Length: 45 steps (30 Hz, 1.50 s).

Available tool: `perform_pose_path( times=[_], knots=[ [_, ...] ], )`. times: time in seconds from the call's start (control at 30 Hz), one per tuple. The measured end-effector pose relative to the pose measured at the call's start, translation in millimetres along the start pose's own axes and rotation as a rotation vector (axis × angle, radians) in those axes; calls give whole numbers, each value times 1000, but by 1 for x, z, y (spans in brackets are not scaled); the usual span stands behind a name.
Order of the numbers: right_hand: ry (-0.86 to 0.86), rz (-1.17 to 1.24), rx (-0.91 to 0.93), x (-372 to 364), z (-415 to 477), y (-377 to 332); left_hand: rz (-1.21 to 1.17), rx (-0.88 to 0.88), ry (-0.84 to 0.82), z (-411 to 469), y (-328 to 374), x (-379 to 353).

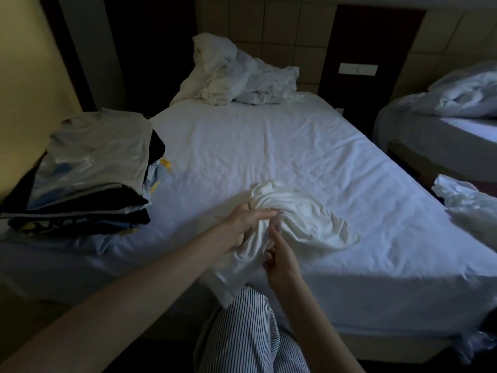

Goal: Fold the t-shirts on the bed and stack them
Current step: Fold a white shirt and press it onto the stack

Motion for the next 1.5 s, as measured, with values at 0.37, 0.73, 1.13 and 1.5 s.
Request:
perform_pose_path(
  times=[0.37,0.73,1.13,1.5],
  knots=[
    [-195,-186,406,-12,-5,-183,-140,-127,93,-2,108,81],
    [-301,-220,410,-29,34,-240,-156,-241,205,8,147,142],
    [-231,-433,544,-29,63,-270,451,-233,188,32,170,132],
    [-206,-357,733,-70,59,-325,302,-663,393,12,296,140]
  ],
)
Point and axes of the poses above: each hand's wrist, its own z-axis towards the middle knuckle, its own x-axis out of the back of the hand, y = z × x, the point moved 10 cm from there along z, towards the middle knuckle
